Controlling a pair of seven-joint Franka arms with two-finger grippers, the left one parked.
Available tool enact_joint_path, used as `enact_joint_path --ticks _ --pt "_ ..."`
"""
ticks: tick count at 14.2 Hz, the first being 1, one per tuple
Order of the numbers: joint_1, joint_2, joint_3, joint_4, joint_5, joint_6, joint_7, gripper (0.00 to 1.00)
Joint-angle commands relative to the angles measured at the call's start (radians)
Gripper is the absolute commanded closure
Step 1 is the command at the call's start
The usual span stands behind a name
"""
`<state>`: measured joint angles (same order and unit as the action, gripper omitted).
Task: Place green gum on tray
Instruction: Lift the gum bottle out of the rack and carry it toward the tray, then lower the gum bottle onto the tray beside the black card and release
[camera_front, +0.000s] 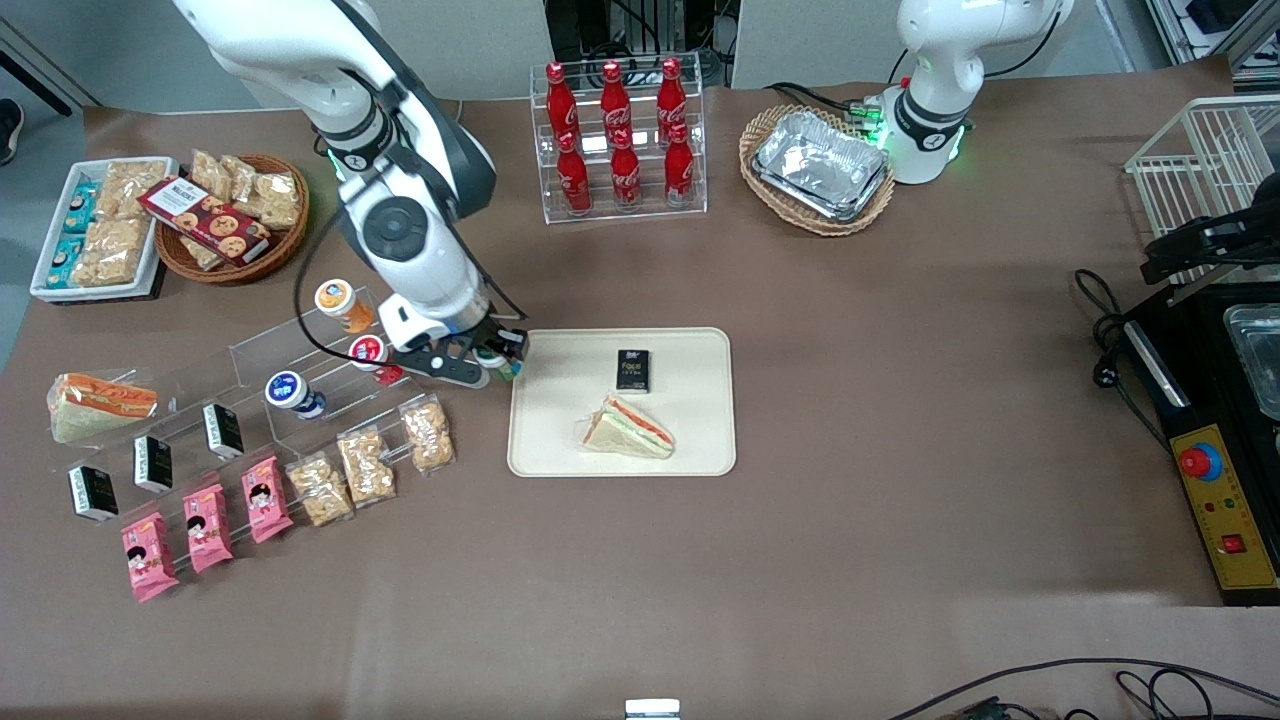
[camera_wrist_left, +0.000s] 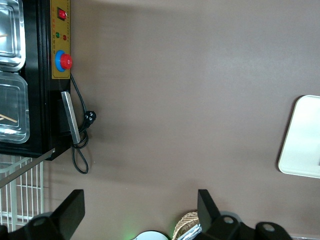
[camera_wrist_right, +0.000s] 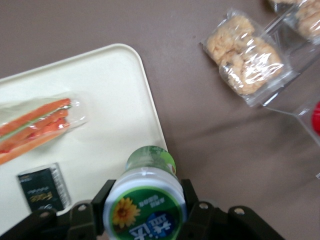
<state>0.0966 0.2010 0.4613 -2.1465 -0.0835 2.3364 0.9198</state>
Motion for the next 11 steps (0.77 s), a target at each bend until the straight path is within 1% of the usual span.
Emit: enact_joint_path --ticks 1,2,5,7,11 --pt "0.015 0.106 0.028 0.000 -0.152 0.101 0.157 0.64" --pt "0.020 0.132 0.031 0.000 -0.171 0.124 0.183 0.64" --pt "0.044 0.163 0.033 0.000 -0.182 0.141 0.231 0.64" --pt "0.049 0.182 0.034 0.000 -0.222 0.143 0.254 0.64" --pt "0.051 0.224 0.034 0.000 -0.223 0.184 0.283 0.63"
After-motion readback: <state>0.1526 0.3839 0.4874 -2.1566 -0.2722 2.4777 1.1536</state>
